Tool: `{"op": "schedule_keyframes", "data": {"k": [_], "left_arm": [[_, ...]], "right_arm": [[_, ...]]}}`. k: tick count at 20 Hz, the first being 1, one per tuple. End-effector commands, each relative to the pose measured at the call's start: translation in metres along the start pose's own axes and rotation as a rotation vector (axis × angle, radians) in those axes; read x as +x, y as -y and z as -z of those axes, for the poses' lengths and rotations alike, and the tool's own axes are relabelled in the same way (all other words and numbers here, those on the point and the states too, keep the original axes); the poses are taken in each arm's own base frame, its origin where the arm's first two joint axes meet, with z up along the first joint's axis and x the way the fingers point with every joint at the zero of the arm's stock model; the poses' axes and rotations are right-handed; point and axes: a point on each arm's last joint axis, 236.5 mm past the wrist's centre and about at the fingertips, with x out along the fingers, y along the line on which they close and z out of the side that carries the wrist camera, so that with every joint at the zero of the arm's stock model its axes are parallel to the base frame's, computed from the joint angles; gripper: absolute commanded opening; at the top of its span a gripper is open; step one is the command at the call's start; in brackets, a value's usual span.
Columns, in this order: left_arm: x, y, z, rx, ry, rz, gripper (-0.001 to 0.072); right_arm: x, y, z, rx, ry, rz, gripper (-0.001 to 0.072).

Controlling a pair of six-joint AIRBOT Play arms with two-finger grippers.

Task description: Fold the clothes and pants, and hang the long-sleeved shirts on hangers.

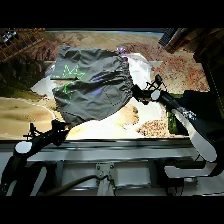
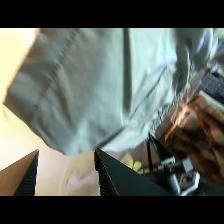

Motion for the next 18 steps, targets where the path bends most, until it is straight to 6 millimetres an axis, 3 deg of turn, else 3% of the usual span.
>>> {"op": "schedule_keyframes", "data": {"k": [1, 10, 15, 18], "left_arm": [[0.006, -0.009, -0.007, -0.044, 0.016, -0.034, 0.0367], [0.015, -0.024, -0.02, -0.091, 0.046, -0.087, 0.0367], [0.023, -0.011, -0.016, -0.131, 0.056, -0.032, 0.0374], [0.032, -0.005, -0.002, -0.114, 0.049, -0.008, 0.0374]], "right_arm": [[0.0, 0.0, 0.001, 0.0, -0.003, 0.001, 0.004], [0.0, 0.0, 0.0, 0.0, -0.002, 0.001, 0.004], [0.0, 0.0, -0.001, 0.0, 0.002, -0.001, 0.004], [0.0, 0.0, 0.0, 0.0, 0.0, 0.0, 0.004]]}}
